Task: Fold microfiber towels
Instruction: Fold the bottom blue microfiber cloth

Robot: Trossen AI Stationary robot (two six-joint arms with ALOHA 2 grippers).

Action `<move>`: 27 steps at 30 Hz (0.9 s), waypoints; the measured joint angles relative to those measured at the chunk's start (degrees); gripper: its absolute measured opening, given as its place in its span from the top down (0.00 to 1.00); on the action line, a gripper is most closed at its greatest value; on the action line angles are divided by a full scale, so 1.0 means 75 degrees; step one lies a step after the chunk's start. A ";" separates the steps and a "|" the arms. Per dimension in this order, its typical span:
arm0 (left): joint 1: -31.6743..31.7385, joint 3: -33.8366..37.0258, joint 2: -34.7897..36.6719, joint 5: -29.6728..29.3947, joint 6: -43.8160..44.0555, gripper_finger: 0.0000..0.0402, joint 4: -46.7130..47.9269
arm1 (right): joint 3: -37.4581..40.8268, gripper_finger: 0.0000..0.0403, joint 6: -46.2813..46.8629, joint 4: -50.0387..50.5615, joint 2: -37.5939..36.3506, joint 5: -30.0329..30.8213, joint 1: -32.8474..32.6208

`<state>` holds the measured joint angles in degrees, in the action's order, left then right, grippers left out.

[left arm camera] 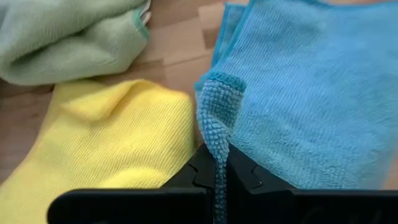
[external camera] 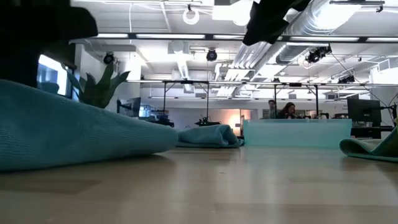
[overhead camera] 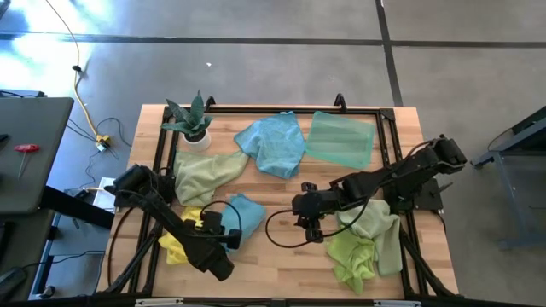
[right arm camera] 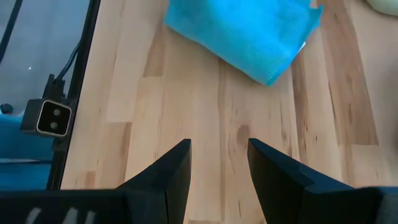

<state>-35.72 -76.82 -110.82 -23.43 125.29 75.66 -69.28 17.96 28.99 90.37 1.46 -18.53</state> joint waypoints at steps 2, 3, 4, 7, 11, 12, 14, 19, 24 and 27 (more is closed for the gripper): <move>-0.0044 0.0003 -0.0053 0.0103 0.0011 1.00 -0.0015 | 0.0000 0.63 0.0001 -0.0017 0.0000 -0.0009 0.0051; -0.0061 0.0003 -0.0053 0.0070 0.0012 1.00 -0.0014 | 0.0000 0.63 0.0000 -0.0028 0.0000 -0.0013 0.0079; -0.0064 0.0000 -0.0053 0.0024 0.0009 1.00 0.0024 | 0.0000 0.63 0.0000 -0.0028 0.0000 -0.0015 0.0100; -0.0059 -0.0035 -0.0007 0.0005 0.0012 1.00 0.0355 | 0.0000 0.63 0.0001 -0.0072 0.0000 -0.0038 0.0172; -0.0058 -0.0293 0.0028 -0.0019 0.0011 1.00 0.0761 | 0.0003 0.63 0.0000 -0.0359 0.0000 -0.0057 0.0176; -0.0080 -0.0349 0.0026 -0.0022 0.0012 1.00 0.0773 | 0.0003 0.63 -0.0001 -0.0511 0.0017 -0.0068 0.0175; -0.0111 -0.0393 0.0028 -0.0025 0.0012 1.00 0.0651 | 0.0003 0.63 -0.0006 -0.0860 0.0094 -0.0077 0.0173; -0.0178 -0.0384 -0.0069 0.0109 0.0012 1.00 0.0502 | 0.0003 0.63 -0.0035 -0.1788 0.0626 -0.0113 0.0173; -0.0202 -0.0385 -0.0270 0.0176 0.0012 1.00 0.0286 | 0.0003 0.63 -0.0384 -0.3184 0.1382 -0.0117 0.0173; -0.0202 -0.0385 -0.0411 0.0359 0.0010 1.00 0.0294 | 0.0003 0.63 -0.0655 -0.4070 0.1878 -0.0069 0.0173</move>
<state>-37.23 -79.70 -113.90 -20.74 125.37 77.87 -69.25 13.05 -1.54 104.45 0.94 -17.23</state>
